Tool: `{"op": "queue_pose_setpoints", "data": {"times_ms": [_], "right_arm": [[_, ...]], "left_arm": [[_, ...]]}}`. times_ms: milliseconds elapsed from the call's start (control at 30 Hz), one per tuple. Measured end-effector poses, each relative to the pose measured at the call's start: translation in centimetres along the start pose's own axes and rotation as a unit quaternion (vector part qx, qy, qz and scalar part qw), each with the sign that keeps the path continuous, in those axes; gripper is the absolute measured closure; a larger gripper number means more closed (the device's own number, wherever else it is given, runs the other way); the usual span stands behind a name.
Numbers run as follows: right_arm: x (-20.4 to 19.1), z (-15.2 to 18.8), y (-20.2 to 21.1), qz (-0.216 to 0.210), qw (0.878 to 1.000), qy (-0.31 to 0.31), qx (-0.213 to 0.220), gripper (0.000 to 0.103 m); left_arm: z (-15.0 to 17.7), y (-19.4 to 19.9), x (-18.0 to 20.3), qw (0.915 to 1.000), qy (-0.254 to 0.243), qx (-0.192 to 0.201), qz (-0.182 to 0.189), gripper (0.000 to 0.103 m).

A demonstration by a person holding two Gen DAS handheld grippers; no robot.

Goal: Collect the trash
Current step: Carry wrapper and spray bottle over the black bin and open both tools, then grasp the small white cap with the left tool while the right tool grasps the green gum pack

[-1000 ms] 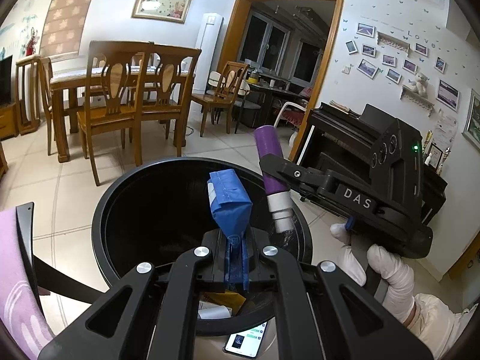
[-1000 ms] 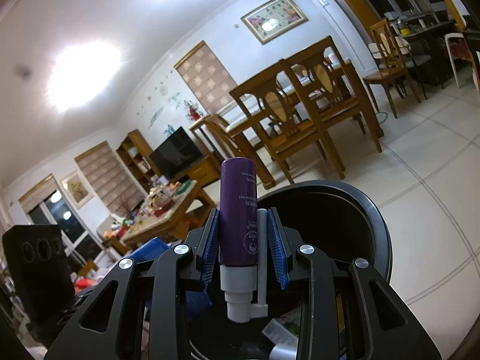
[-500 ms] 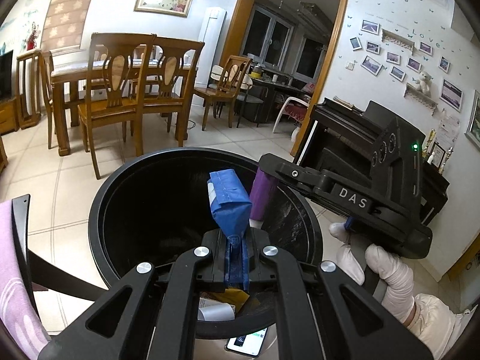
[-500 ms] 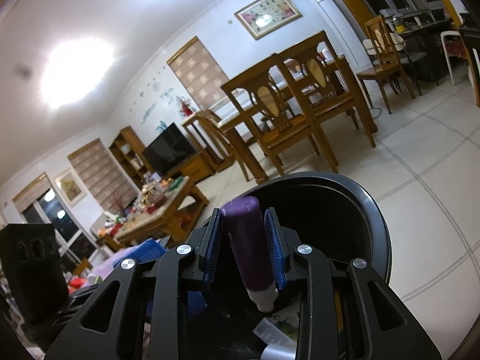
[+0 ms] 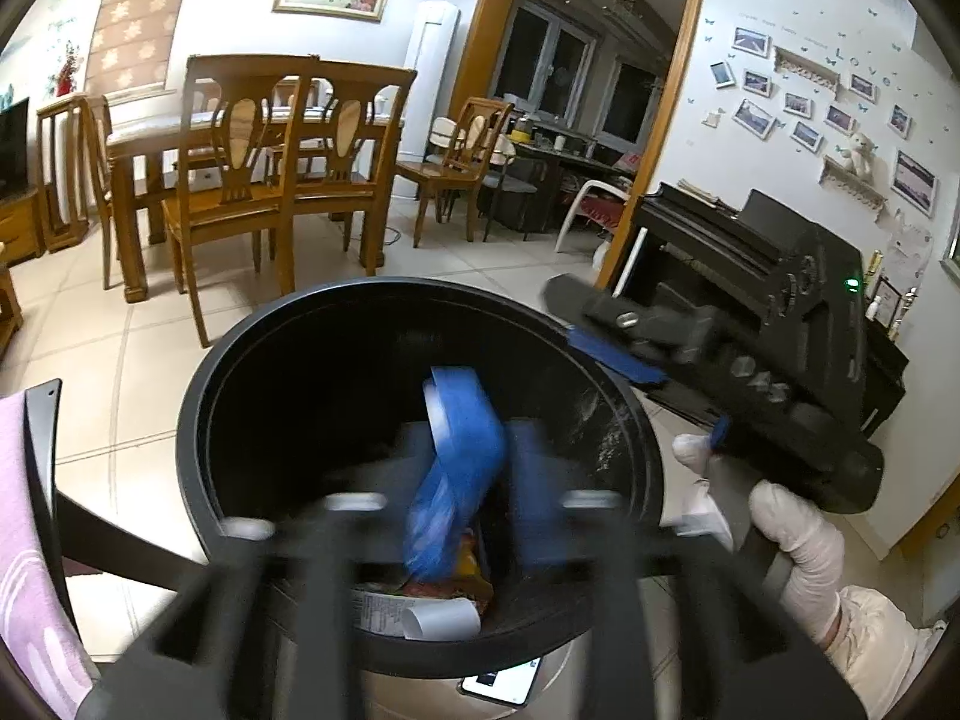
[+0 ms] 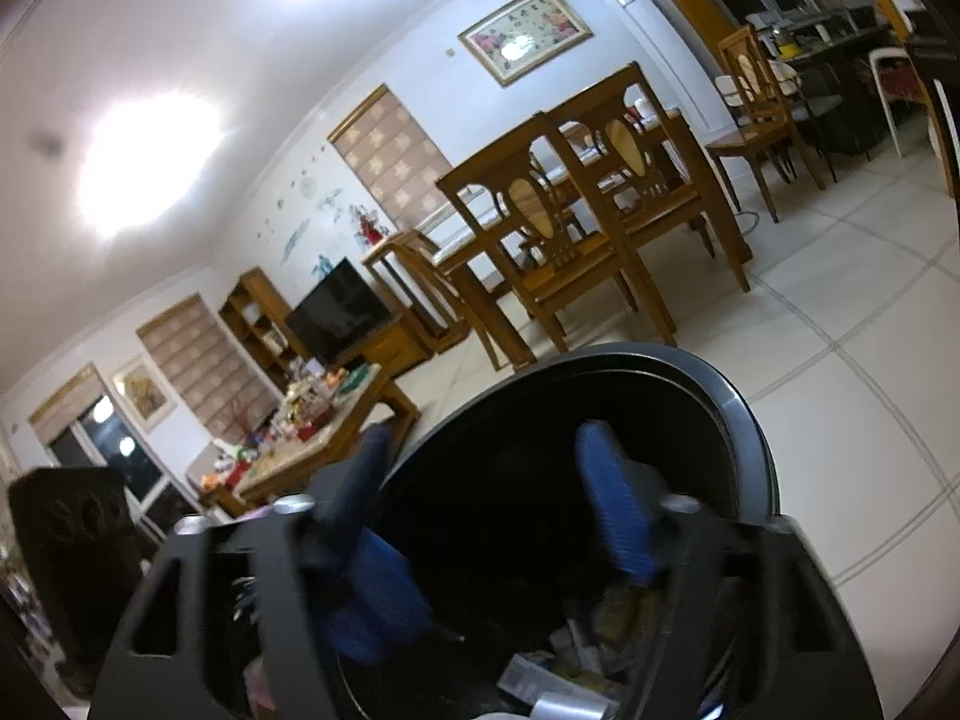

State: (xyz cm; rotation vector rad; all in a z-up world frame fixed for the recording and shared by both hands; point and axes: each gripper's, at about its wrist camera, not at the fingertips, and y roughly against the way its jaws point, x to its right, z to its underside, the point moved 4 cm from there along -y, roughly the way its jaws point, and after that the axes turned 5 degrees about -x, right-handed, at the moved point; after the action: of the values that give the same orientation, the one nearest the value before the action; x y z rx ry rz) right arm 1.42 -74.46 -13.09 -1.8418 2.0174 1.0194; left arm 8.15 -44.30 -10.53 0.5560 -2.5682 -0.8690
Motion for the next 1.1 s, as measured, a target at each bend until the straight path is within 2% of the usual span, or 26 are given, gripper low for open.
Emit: {"op": "queue_pose_setpoints", "data": {"times_ms": [33, 100, 167, 333, 433, 633, 900, 1100], "right_arm": [[0.1, -0.1, 0.1, -0.001, 1.0, -0.002, 0.0, 0.03], [0.3, 0.0, 0.3, -0.003, 1.0, -0.006, 0.002, 0.023], [0.4, 0.2, 0.3, -0.004, 1.0, -0.01, 0.004, 0.023], [0.3, 0.2, 0.7, -0.005, 1.0, -0.008, 0.007, 0.019], [0.2, 0.2, 1.4, -0.01, 1.0, -0.01, 0.013, 0.015], [-1.8, 0.1, 3.3, -0.026, 0.999, -0.011, 0.023, 0.006], [-8.5, 0.7, 3.7, -0.048, 0.999, 0.015, 0.009, 0.005], [-15.3, 2.8, 1.8, -0.074, 0.996, 0.048, -0.023, 0.005]], "left_arm": [[0.0, 0.2, -0.1, 0.9999, 0.0, 0.008, -0.01, 0.015], [-0.1, 0.9, 0.2, 0.9993, -0.012, 0.027, -0.02, 0.015], [-0.3, 1.2, 0.4, 0.9989, -0.021, 0.033, -0.026, 0.015], [-0.1, 1.1, 0.5, 0.9985, -0.027, 0.029, -0.037, 0.011], [-0.3, 1.9, 0.3, 0.9976, -0.025, 0.037, -0.054, 0.006], [-0.4, 4.7, -0.4, 0.9962, -0.01, 0.048, -0.072, 0.005], [0.7, 10.3, -2.4, 0.9926, -0.014, 0.069, -0.099, 0.005], [2.5, 15.5, -7.1, 0.9877, 0.024, 0.087, -0.128, 0.005]]}}
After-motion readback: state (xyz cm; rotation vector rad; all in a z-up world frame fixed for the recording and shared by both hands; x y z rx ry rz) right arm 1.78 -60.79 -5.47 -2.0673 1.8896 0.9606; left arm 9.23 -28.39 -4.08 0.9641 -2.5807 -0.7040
